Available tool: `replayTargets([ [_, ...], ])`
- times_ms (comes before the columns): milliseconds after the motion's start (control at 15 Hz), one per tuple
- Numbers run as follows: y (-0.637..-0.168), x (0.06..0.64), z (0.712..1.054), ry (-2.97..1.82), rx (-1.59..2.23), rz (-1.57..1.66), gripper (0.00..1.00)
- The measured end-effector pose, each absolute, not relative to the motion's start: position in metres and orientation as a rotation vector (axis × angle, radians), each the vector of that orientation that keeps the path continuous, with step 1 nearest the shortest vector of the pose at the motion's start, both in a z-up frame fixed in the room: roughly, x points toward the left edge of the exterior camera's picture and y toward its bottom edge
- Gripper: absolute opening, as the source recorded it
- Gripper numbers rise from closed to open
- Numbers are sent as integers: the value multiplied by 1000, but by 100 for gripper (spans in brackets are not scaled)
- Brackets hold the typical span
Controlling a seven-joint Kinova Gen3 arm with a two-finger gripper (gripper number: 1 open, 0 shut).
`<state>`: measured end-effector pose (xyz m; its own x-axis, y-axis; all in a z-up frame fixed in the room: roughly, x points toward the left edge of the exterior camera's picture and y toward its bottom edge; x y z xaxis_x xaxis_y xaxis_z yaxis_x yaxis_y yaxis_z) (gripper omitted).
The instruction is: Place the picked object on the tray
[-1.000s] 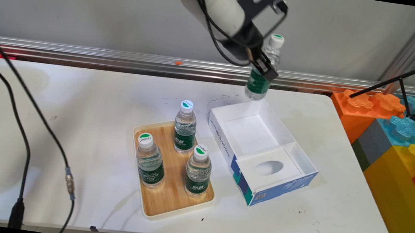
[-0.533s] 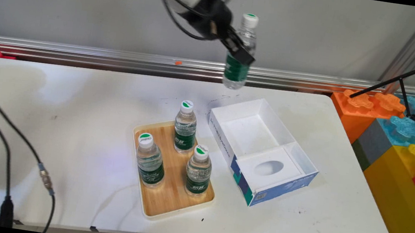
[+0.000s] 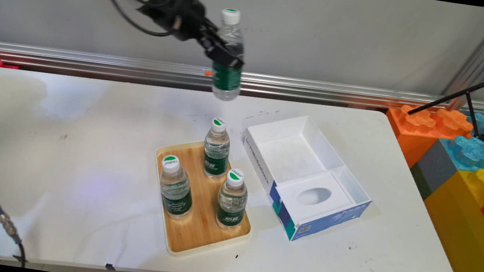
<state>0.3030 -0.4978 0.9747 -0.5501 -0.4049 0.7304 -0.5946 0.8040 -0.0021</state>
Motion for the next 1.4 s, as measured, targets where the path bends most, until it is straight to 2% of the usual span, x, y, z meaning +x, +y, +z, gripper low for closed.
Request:
replayTargets([
  [400,-490,353,949,-2238,700,327,0],
  [600,-482,373,922,-2276,621,299,0],
  [1400,-486,397,842,-2361,375,229,0],
])
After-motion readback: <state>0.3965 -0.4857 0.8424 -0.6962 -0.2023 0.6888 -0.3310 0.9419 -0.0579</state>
